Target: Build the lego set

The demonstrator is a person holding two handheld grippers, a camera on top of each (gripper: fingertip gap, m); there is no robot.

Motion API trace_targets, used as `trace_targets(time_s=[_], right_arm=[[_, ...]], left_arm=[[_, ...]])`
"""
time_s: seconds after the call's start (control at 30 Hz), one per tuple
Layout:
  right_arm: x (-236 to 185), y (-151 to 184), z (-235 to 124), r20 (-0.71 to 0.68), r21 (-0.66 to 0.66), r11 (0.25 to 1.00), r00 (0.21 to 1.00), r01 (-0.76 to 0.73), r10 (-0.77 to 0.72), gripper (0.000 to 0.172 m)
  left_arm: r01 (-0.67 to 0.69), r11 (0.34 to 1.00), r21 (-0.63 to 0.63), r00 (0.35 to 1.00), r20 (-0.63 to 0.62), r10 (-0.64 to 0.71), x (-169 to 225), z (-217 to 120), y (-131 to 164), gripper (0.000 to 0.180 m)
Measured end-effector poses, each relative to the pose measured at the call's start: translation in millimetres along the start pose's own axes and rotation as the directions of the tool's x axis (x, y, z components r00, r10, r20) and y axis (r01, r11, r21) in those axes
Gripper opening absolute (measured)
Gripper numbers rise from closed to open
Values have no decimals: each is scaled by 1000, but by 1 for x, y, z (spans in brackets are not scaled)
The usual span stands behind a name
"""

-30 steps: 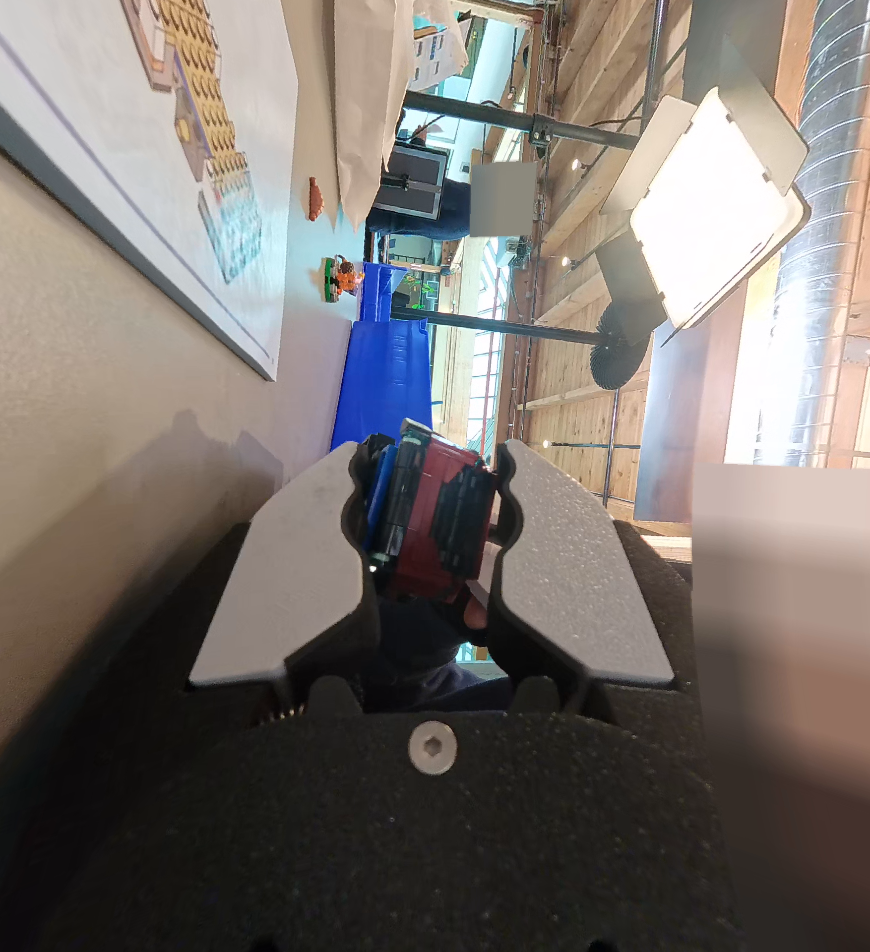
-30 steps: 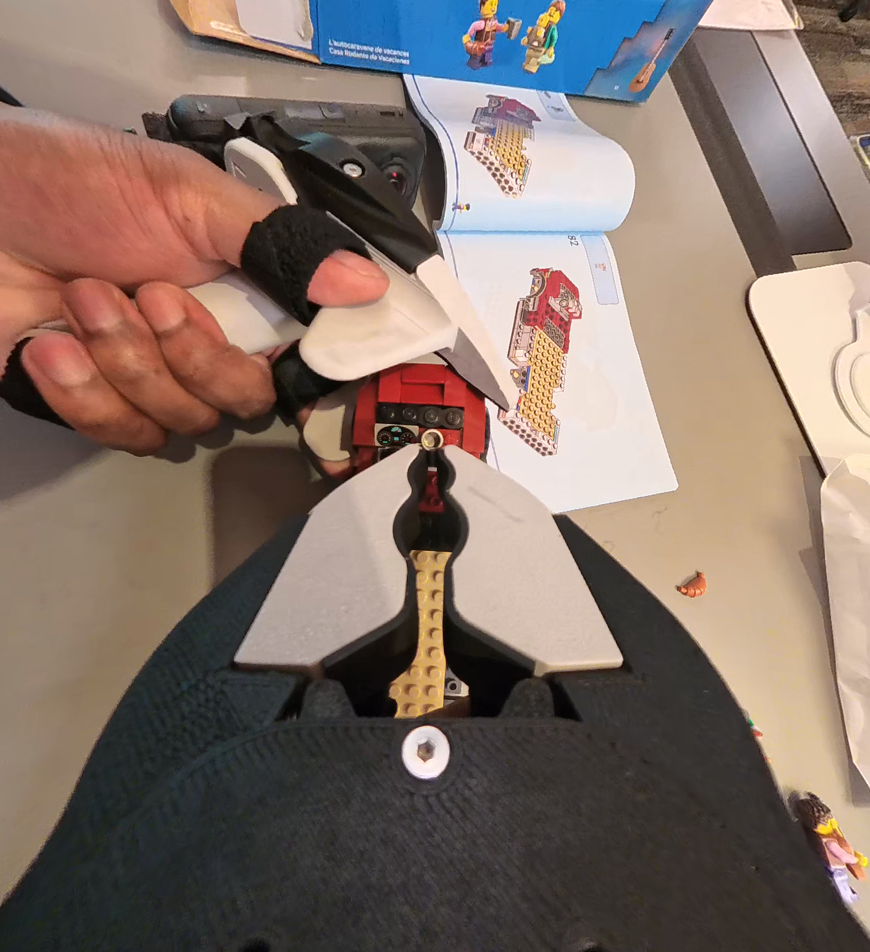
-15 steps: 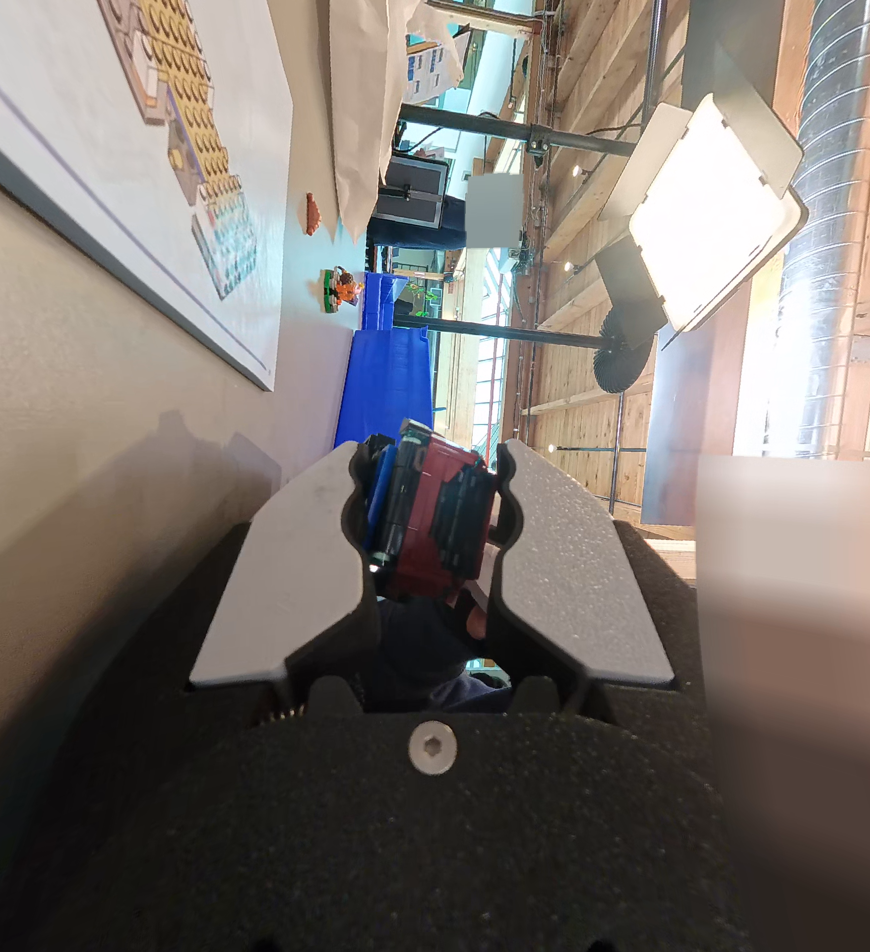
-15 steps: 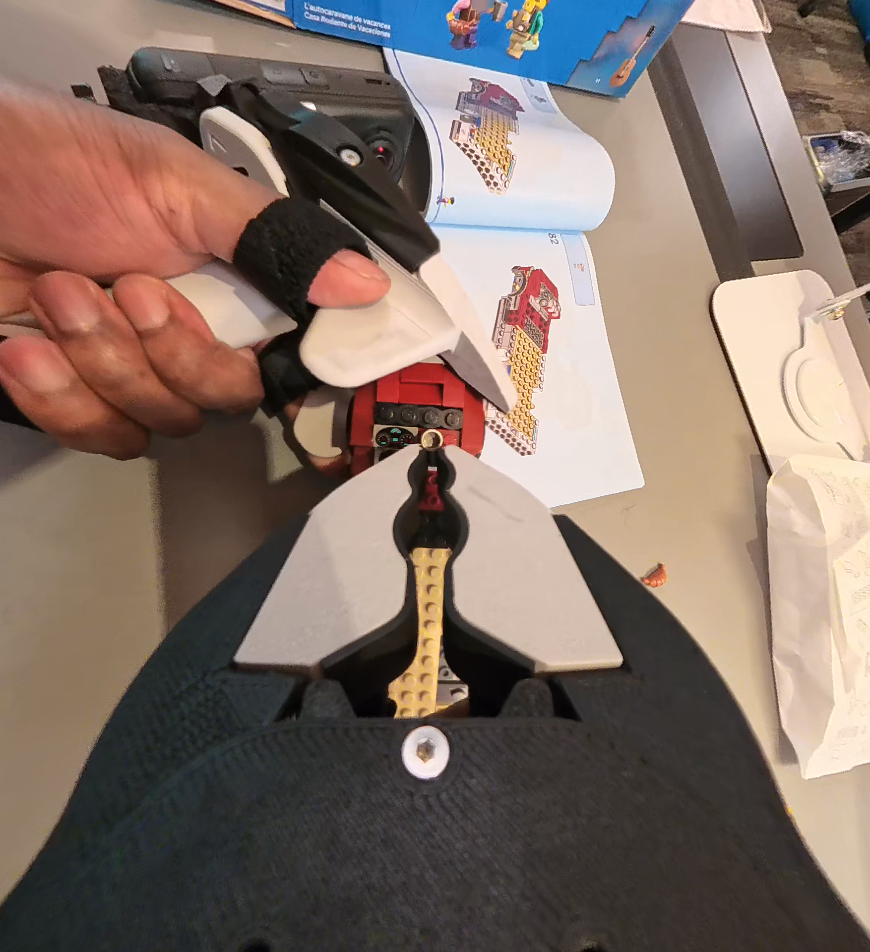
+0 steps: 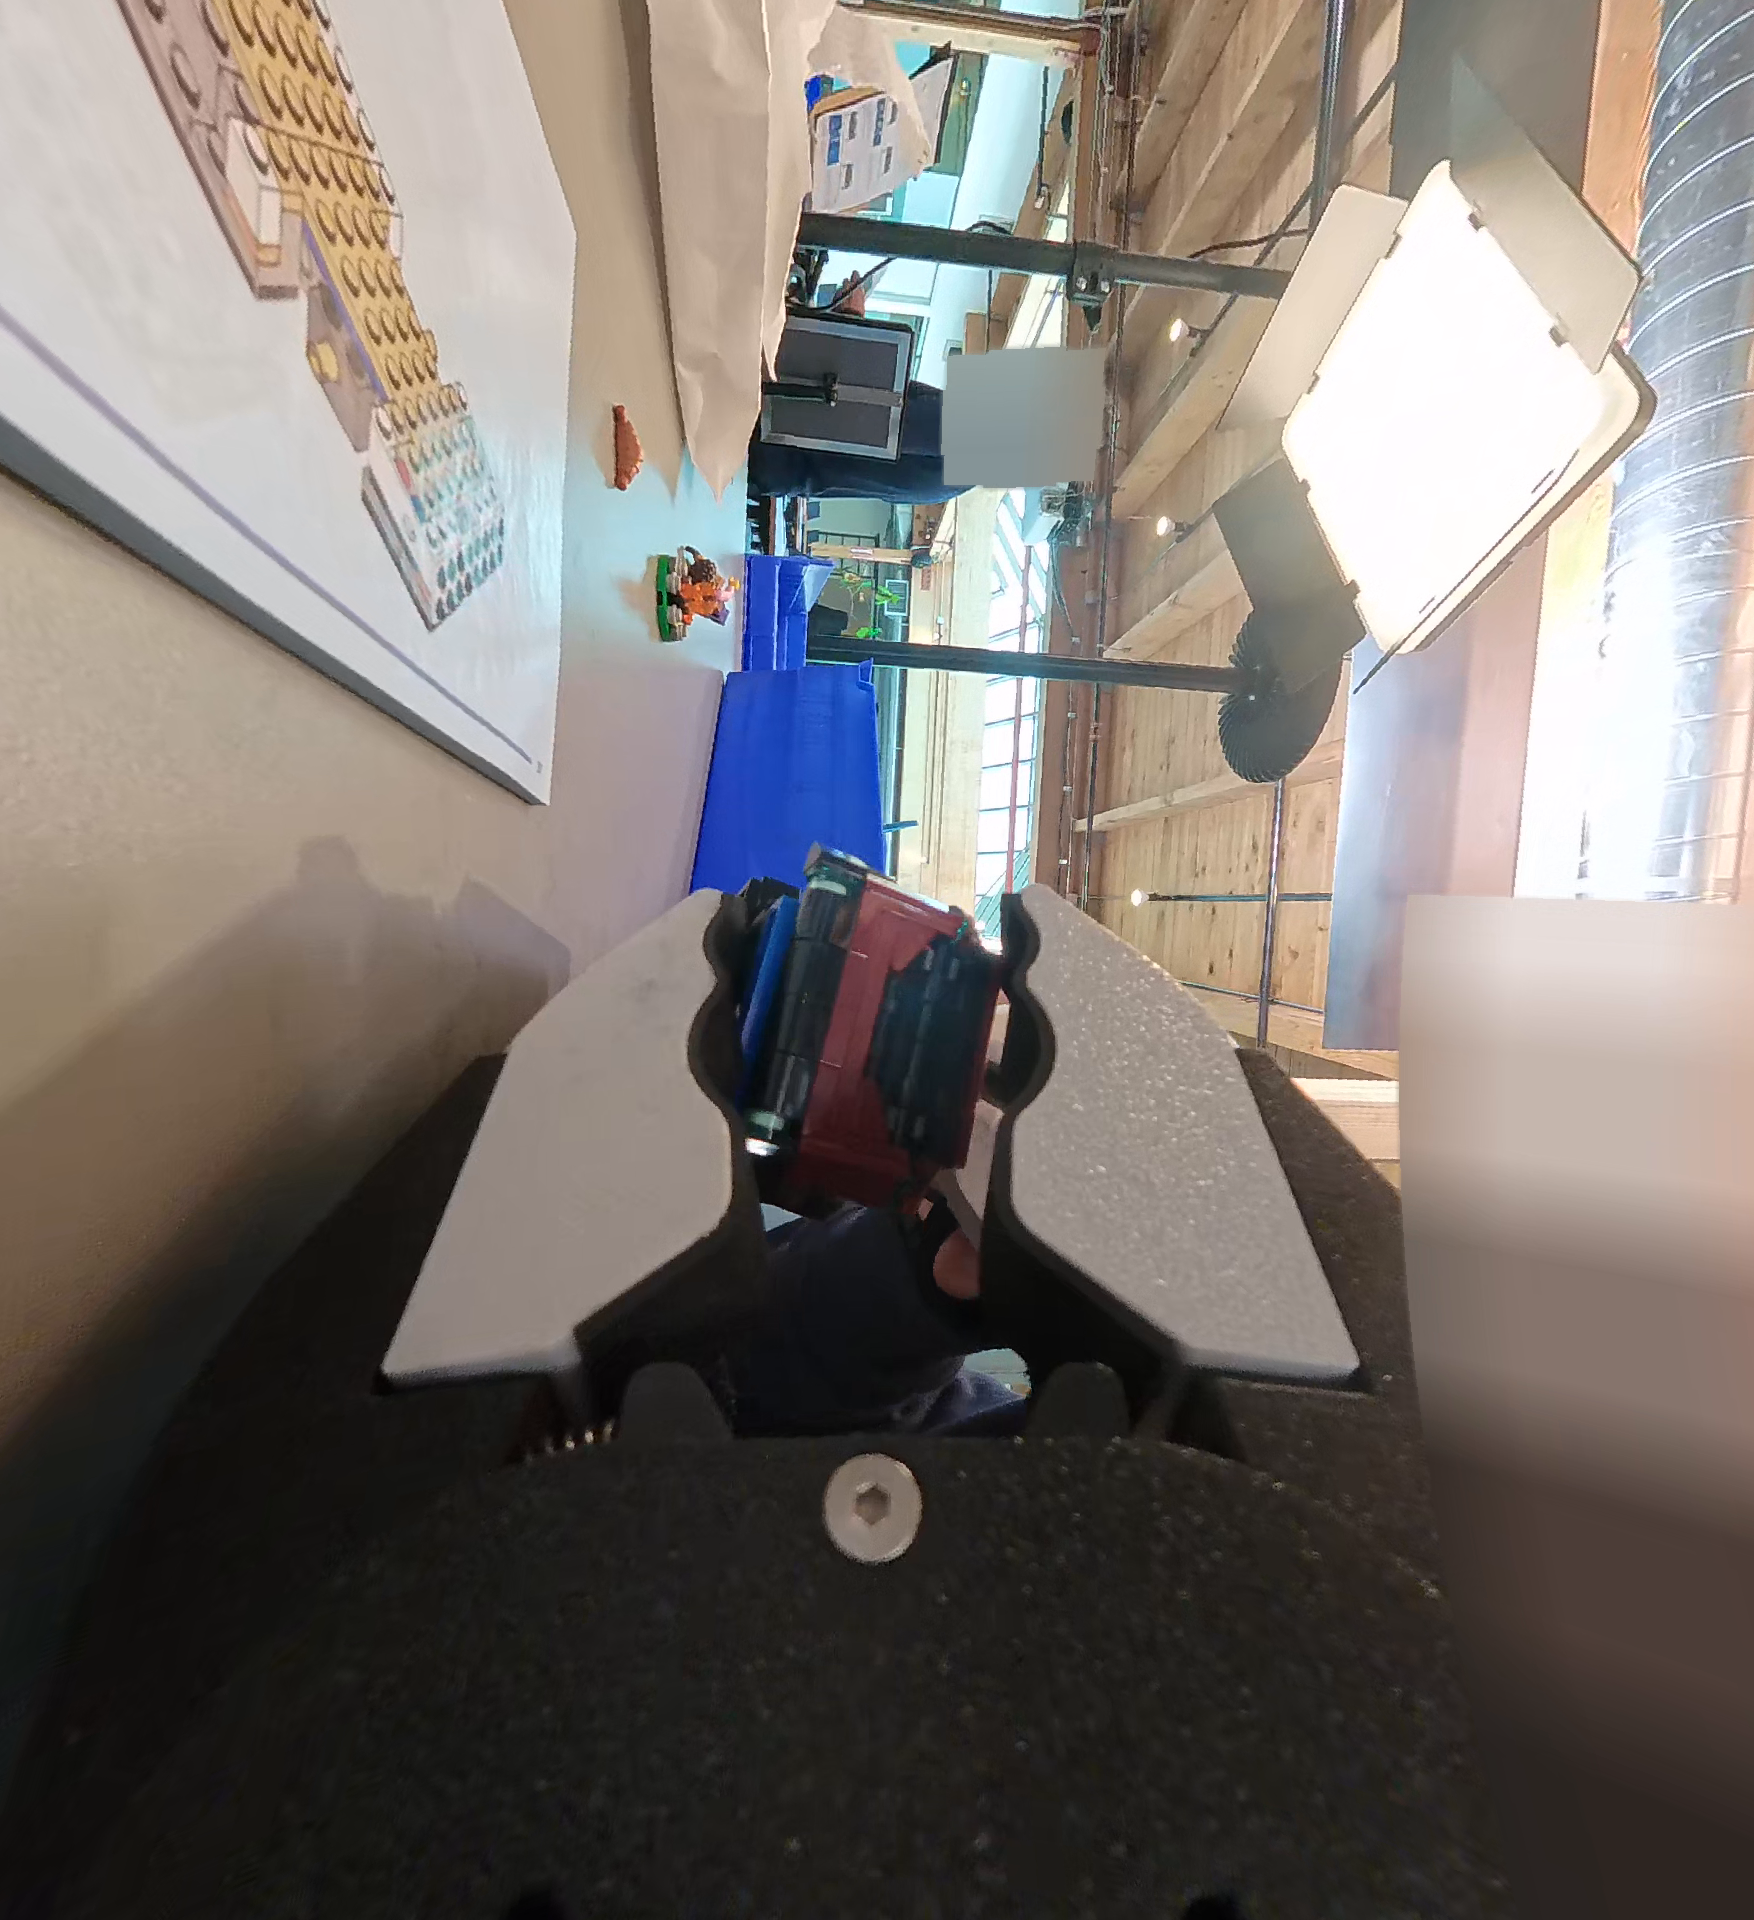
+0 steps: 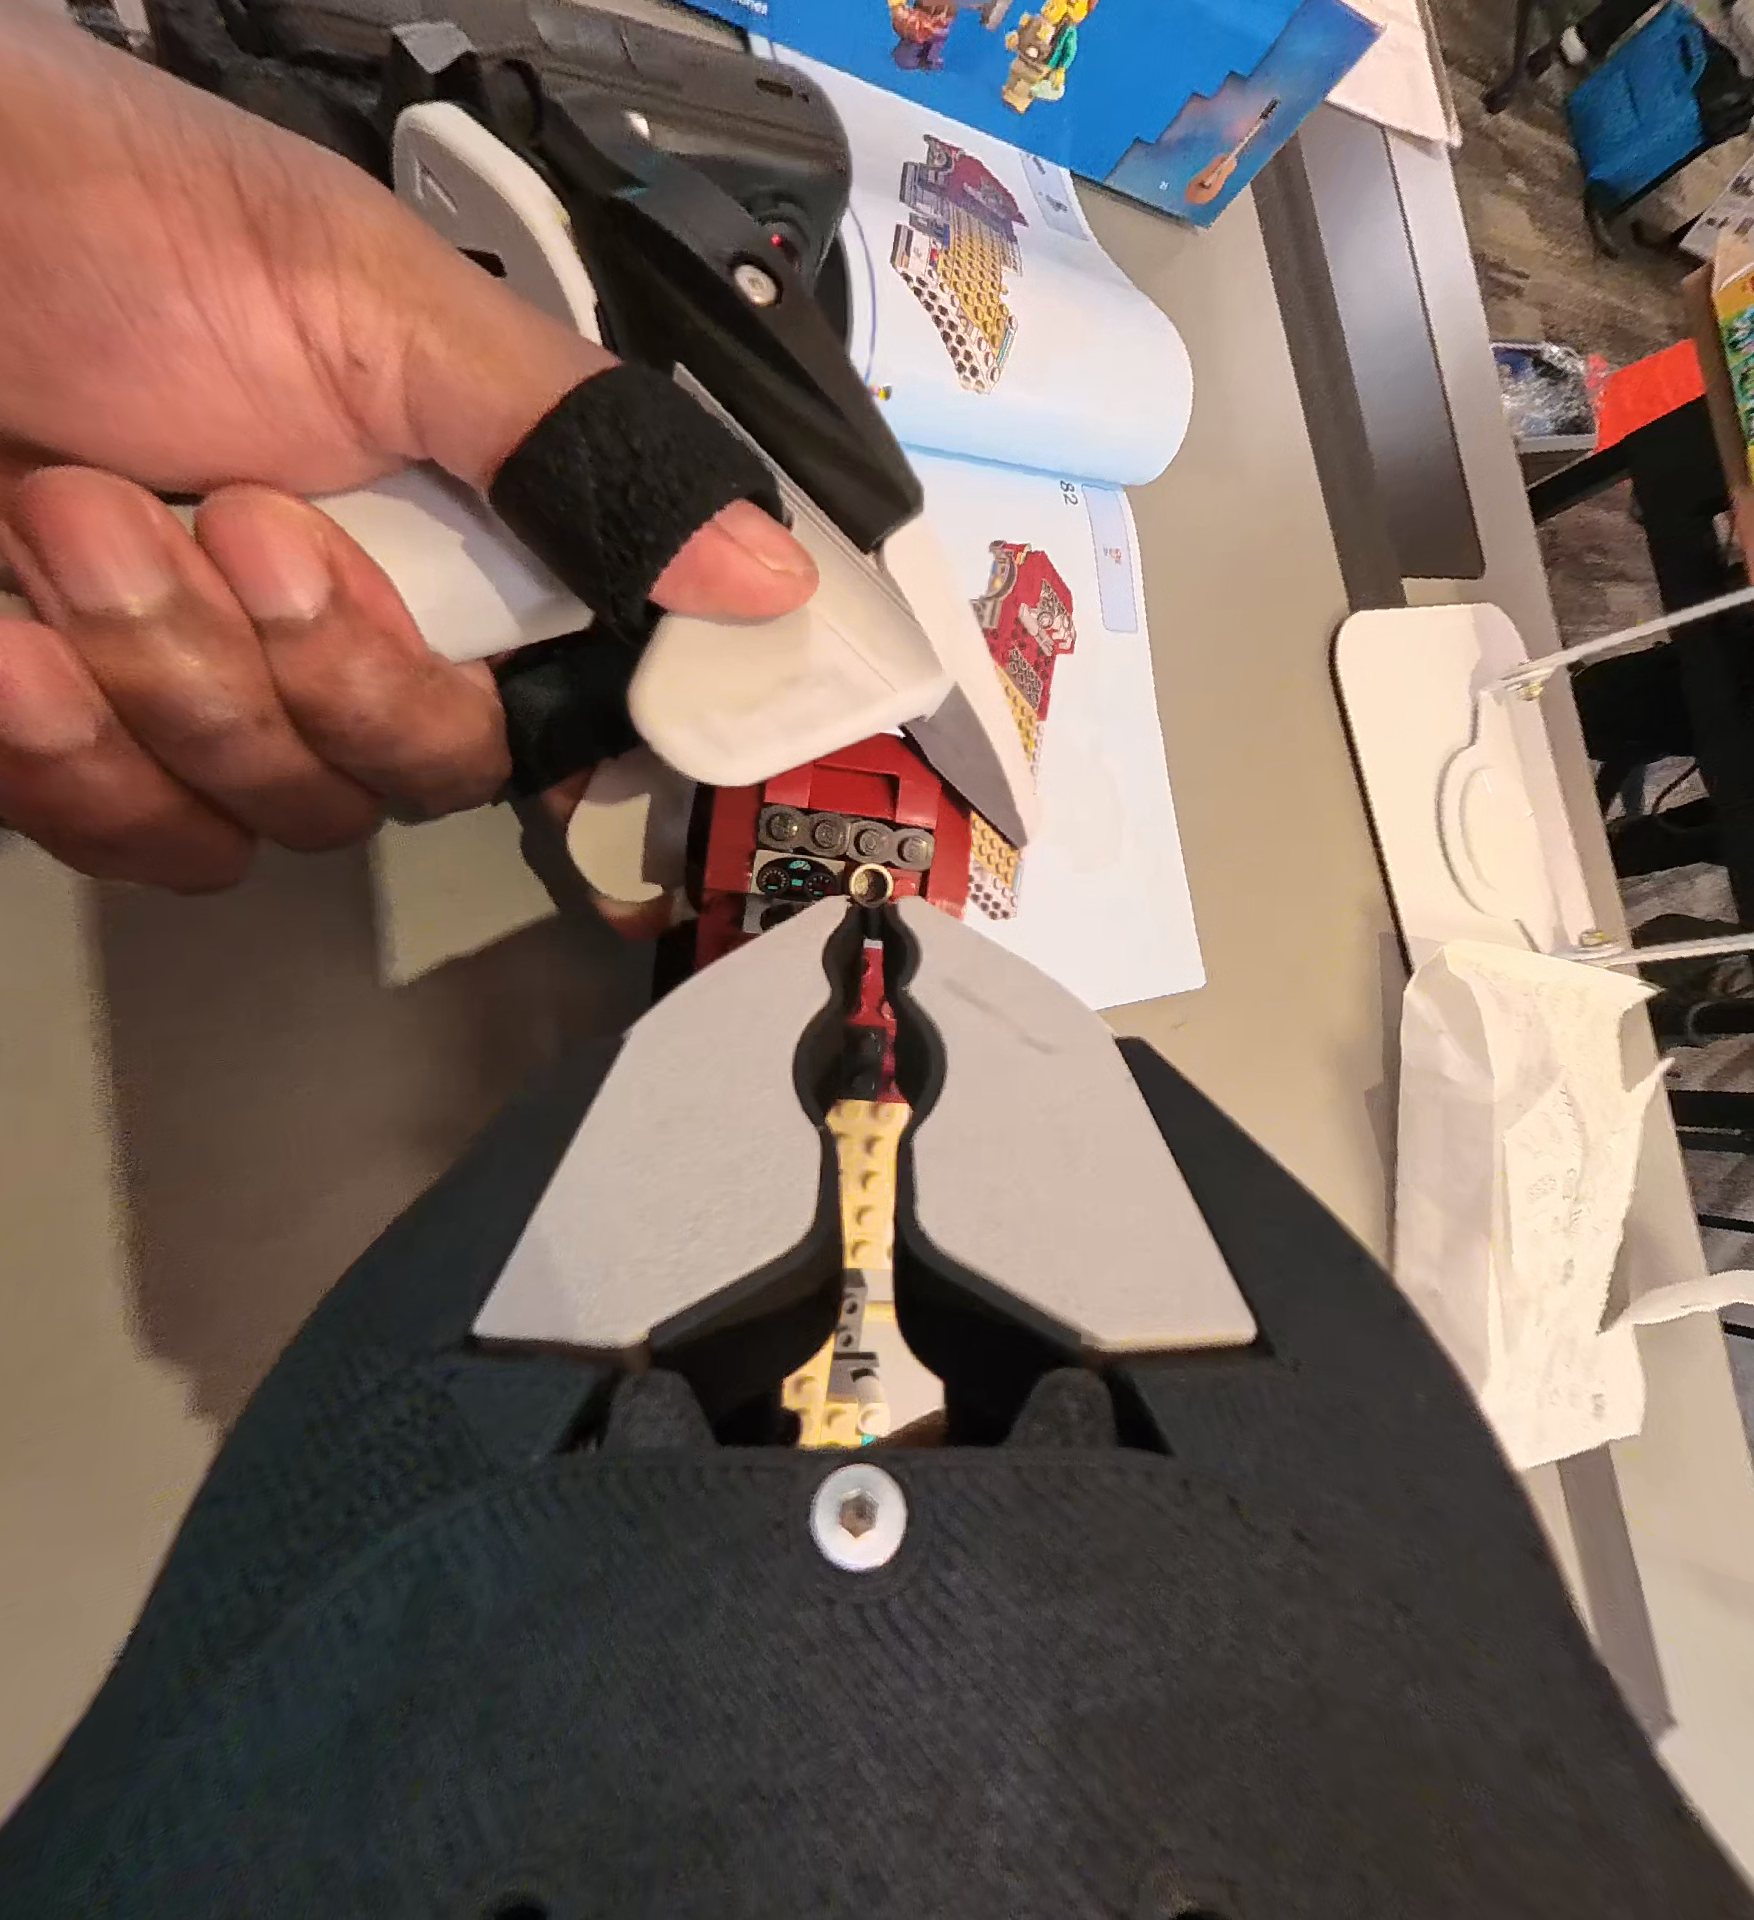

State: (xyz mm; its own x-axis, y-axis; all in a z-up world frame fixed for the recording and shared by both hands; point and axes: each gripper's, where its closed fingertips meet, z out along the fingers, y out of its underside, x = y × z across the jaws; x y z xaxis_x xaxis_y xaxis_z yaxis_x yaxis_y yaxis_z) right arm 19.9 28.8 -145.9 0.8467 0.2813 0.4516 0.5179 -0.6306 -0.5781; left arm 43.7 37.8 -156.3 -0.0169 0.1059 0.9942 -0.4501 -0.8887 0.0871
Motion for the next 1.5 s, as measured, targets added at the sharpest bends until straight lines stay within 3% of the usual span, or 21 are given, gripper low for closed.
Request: trace_targets(time_s=[0.73,1.5], right_arm=[[-5,0,-4,172,87,985,976,-149,133,11],[-2,-1,2,184,97,958,951,-271,251,5]], left_arm=[[47,999,-21,999,-19,-48,-7,2,-1,47],[34,999,-3,999,-16,-34,-5,0,-2,47]])
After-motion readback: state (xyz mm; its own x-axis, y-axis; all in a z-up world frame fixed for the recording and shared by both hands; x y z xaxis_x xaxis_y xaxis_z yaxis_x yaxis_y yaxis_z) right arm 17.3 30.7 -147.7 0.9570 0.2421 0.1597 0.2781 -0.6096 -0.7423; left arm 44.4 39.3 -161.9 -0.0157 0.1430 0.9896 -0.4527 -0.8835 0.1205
